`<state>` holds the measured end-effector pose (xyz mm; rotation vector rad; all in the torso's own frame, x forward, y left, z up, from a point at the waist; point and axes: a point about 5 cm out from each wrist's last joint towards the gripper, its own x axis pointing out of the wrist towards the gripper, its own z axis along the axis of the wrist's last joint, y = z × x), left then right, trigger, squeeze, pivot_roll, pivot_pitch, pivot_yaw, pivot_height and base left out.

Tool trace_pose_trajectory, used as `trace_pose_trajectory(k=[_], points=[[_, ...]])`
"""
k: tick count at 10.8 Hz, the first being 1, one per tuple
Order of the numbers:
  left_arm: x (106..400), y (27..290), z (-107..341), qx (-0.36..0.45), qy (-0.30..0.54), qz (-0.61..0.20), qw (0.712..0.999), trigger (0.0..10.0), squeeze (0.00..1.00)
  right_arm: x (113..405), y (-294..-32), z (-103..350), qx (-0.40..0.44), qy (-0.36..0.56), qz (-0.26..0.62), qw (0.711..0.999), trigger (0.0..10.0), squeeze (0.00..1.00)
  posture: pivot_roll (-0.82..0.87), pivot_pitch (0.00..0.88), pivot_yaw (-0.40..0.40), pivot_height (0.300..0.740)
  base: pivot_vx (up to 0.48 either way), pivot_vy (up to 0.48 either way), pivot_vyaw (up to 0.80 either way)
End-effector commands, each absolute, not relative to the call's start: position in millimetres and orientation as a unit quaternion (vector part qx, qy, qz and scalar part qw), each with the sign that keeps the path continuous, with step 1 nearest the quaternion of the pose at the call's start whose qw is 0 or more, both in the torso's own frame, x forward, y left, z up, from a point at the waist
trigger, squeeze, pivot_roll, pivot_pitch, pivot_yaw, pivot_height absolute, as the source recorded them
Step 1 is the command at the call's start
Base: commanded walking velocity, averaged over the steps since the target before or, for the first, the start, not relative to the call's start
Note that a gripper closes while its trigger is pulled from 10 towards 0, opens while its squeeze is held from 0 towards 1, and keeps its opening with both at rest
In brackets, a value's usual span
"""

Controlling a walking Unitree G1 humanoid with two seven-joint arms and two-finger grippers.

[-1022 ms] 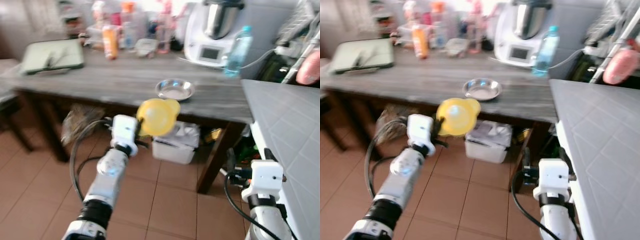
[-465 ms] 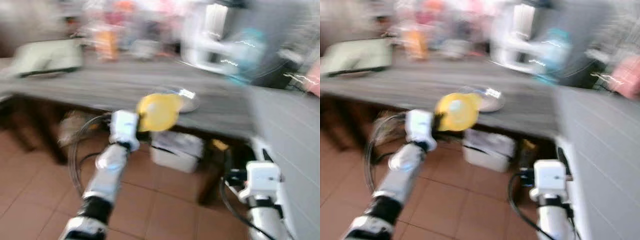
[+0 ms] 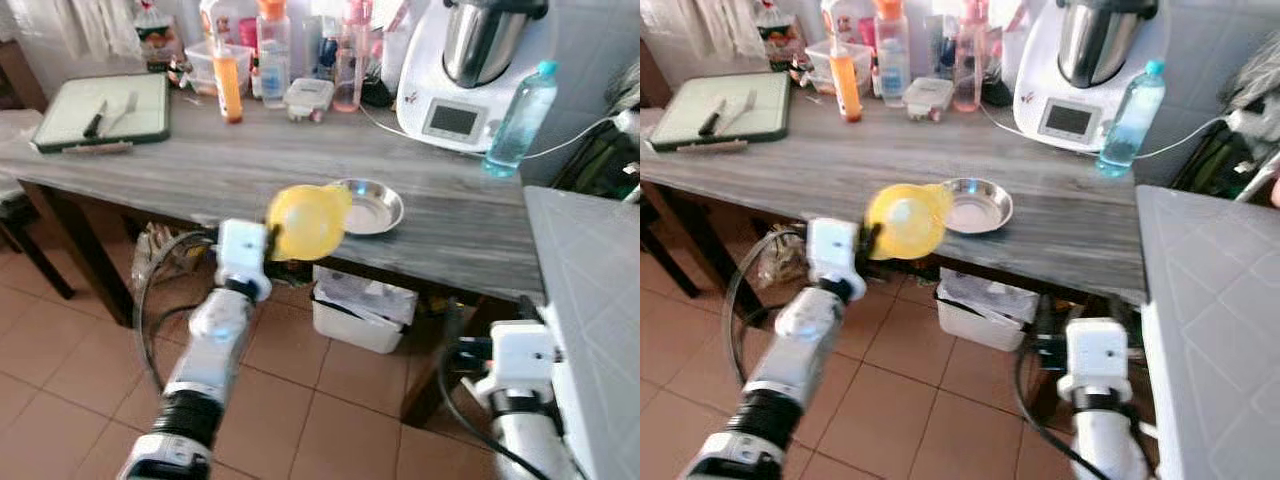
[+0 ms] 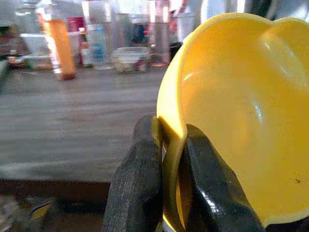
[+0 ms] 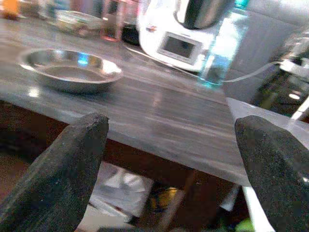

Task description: Setting the table

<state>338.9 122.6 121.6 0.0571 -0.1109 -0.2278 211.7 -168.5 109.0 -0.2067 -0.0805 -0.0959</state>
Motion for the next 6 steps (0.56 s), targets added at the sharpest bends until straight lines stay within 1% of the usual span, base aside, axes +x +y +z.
trace_pose_trajectory(k=[1, 3, 4, 6], points=[[339.6, 125.3, 124.6, 0.028, -0.058, -0.109, 0.992, 10.0, 0.0, 211.4, -168.8, 111.5, -0.101, -0.045, -0.05, 0.993, 10.0, 0.0, 0.06, 0.048, -0.029, 0.74, 0.0, 0.285, 0.0], [339.9, 124.2, 124.4, 0.03, -0.055, -0.111, 0.992, 10.0, 0.0, 211.8, -167.8, 111.2, -0.098, -0.045, -0.049, 0.993, 10.0, 0.0, 0.06, 0.048, -0.028, 0.74, 0.0, 0.343, 0.0], [339.1, 122.8, 123.1, 0.031, -0.052, -0.114, 0.992, 10.0, 0.0, 211.7, -167.0, 110.6, -0.096, -0.044, -0.049, 0.993, 10.0, 0.0, 0.06, 0.05, -0.026, 0.74, 0.0, 0.356, -0.54], [339.4, 123.2, 122.7, 0.032, -0.049, -0.115, 0.992, 10.0, 0.0, 210.9, -167.6, 109.0, -0.095, -0.041, -0.05, 0.993, 10.0, 0.0, 0.06, 0.052, -0.023, 0.74, 0.0, 0.435, -0.8]])
